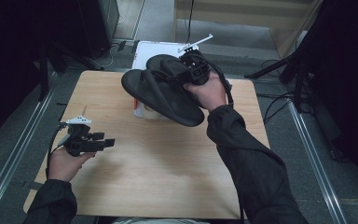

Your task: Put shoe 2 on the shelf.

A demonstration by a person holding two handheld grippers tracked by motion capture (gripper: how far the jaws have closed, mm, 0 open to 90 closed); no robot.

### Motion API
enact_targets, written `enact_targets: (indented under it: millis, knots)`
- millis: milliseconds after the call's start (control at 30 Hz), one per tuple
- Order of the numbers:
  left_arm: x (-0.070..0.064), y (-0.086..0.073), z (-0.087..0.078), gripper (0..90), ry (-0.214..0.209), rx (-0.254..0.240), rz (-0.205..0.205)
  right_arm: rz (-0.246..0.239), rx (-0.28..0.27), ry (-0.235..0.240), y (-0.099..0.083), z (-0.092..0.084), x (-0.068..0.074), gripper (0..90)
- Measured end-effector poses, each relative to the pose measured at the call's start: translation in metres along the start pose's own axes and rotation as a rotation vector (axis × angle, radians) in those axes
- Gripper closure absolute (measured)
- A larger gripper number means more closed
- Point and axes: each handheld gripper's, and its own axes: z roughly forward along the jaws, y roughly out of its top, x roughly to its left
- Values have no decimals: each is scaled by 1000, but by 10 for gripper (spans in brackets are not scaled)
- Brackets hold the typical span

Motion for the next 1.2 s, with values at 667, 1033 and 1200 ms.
enact_targets:
  millis: [667,1033,1200]
  knots:
    - [-13,15,16,387,-78,21,65,414,-123,-424,53,66,-21,761]
    - [-20,26,22,390,-104,10,106,549,-170,-582,69,88,-16,754]
    - [-21,29,26,391,-119,19,111,602,-205,-578,68,90,-17,752]
